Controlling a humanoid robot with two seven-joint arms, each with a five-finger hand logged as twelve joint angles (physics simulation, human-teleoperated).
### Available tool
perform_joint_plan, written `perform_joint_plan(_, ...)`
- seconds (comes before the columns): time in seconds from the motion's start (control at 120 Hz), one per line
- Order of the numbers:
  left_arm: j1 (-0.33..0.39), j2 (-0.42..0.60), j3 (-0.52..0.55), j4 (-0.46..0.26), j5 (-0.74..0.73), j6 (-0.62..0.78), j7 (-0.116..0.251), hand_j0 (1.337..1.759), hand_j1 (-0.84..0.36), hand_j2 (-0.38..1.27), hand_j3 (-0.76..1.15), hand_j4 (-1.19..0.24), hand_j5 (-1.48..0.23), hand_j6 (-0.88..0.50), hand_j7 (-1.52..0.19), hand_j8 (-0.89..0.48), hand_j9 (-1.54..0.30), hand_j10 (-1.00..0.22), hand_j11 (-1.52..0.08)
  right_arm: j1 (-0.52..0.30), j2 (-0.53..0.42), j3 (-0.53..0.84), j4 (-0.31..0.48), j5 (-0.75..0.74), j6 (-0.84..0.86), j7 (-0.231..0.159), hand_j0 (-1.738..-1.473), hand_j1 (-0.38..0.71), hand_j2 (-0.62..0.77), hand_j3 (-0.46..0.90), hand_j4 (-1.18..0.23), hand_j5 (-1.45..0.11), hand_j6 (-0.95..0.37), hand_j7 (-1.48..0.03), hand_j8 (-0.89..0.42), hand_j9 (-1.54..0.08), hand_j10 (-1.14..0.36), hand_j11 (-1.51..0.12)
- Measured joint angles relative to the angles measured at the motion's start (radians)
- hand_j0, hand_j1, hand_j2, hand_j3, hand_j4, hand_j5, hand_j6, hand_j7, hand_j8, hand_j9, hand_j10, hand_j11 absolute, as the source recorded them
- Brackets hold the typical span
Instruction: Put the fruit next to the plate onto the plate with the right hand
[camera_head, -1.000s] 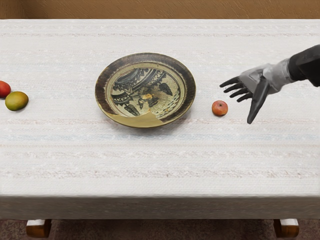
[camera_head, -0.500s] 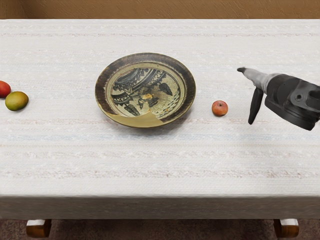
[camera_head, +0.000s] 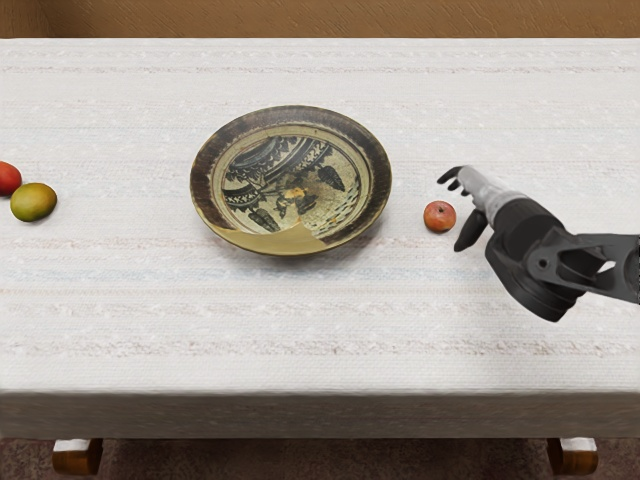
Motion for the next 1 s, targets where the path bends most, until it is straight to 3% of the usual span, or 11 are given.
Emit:
perform_joint_plan(0.483, 0.000, 0.000, -0.001, 0.000, 0.000, 0.000, 0.000, 1.658, 0.35, 0.00, 0.00, 0.00, 0.00, 0.00, 0.00, 0.00, 0.00, 0.00, 0.00, -0.036, 0.097, 0.001, -0.151, -0.016, -0.002, 0.000, -1.658, 0.04, -0.06, 0.00, -0.33, -0.42, -0.33, -0.42, -0.33, -0.42, -0.33, -0.42)
perform_joint_plan(0.75, 0.000, 0.000, 0.000, 0.000, 0.000, 0.000, 0.000, 1.658, 0.35, 0.00, 0.00, 0.00, 0.00, 0.00, 0.00, 0.00, 0.00, 0.00, 0.00, -0.077, 0.178, 0.001, -0.272, -0.015, -0.002, 0.000, -1.658, 0.04, -0.06, 0.00, -0.32, -0.42, -0.32, -0.42, -0.32, -0.42, -0.32, -0.42)
perform_joint_plan(0.983, 0.001, 0.000, 0.000, 0.000, 0.000, 0.000, 0.000, 1.658, 0.35, 0.00, 0.00, 0.00, 0.00, 0.00, 0.00, 0.00, 0.00, 0.00, 0.00, -0.084, 0.208, -0.002, -0.302, -0.017, -0.002, -0.001, -1.665, 0.04, -0.09, 0.02, -0.32, -0.42, -0.32, -0.42, -0.33, -0.42, -0.32, -0.42)
perform_joint_plan(1.0, 0.001, 0.000, 0.000, 0.000, 0.000, 0.000, 0.000, 1.658, 0.35, 0.00, 0.00, 0.00, 0.00, 0.00, 0.00, 0.00, 0.00, 0.00, 0.00, -0.083, 0.210, -0.002, -0.302, -0.016, -0.002, 0.000, -1.646, 0.04, -0.08, 0.00, -0.32, -0.42, -0.32, -0.42, -0.32, -0.42, -0.32, -0.42)
